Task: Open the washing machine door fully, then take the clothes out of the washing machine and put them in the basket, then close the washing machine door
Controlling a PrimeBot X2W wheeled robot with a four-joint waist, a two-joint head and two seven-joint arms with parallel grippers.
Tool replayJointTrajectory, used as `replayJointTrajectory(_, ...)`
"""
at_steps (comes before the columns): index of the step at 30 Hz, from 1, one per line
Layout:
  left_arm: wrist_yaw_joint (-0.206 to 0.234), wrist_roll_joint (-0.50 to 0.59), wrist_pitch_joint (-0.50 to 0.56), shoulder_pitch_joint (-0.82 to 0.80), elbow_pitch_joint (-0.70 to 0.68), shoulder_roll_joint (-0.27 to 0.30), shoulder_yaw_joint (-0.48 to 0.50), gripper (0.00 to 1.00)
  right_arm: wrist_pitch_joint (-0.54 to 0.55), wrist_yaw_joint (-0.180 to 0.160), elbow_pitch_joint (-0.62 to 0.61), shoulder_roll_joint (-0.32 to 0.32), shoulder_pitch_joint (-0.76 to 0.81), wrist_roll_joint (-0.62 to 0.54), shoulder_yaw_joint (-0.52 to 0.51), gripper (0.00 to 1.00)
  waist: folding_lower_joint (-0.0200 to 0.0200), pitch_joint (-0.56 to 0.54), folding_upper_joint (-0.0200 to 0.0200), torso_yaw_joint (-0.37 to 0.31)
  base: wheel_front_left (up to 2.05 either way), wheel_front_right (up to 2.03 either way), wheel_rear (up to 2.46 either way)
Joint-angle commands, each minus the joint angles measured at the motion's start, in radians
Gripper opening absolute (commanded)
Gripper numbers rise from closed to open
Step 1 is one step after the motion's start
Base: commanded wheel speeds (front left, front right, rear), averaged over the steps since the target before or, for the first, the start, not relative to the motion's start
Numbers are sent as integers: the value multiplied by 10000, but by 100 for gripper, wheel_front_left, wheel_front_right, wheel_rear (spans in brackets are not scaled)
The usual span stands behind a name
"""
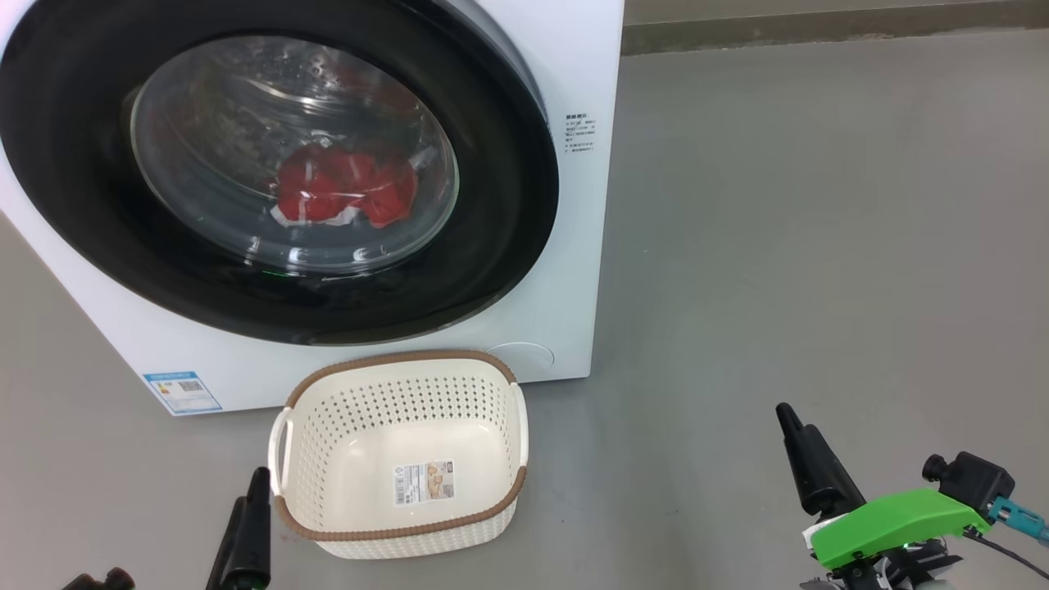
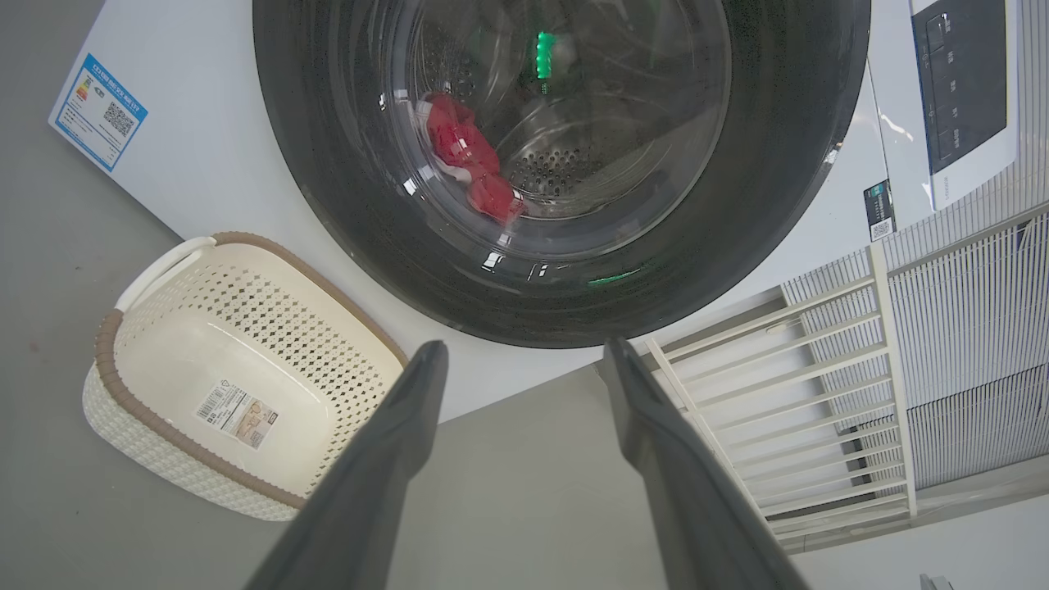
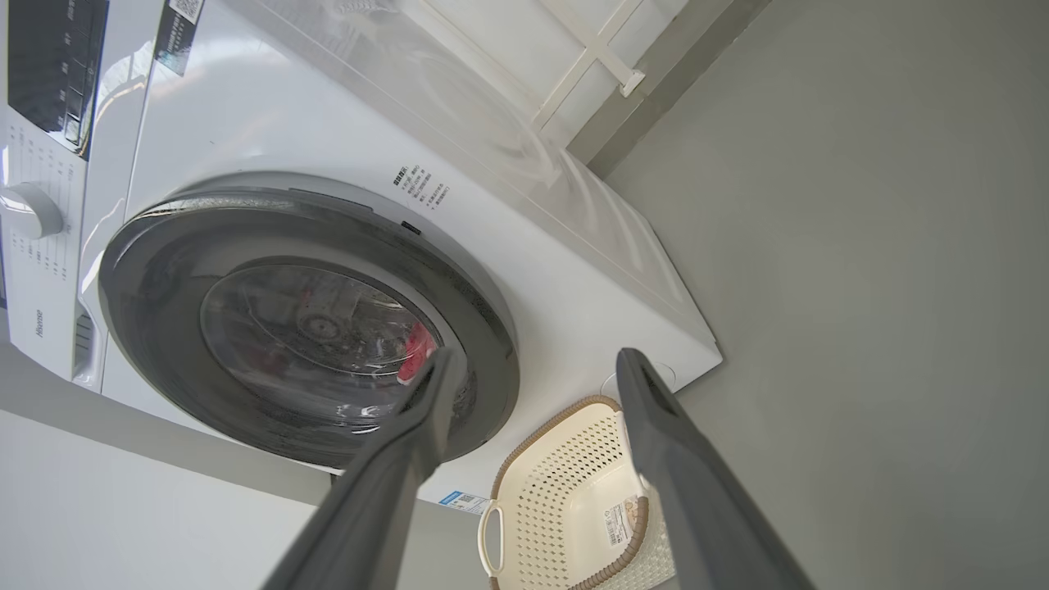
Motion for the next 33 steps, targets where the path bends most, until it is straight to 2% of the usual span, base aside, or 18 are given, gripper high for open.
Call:
replayJointTrajectory(1,-35,301,-94,-211,-349,164,193,100,-108,-2,-314,-104,-513,-304,181,100,-1,-1,-1,-2,0,0,0)
replayJointTrajectory(11,-42,1609,-390,-221,-548,175,383,100,-402,-3,-549,-131,-648,-1716,411,100,-1,23,-1,-58,0,0,0)
replayJointTrajectory(33,1,4379,-1041,-218,-804,237,509,100,-1049,-4,-689,-191,-981,-4026,699,100,-1,63,-1,-156,0,0,0)
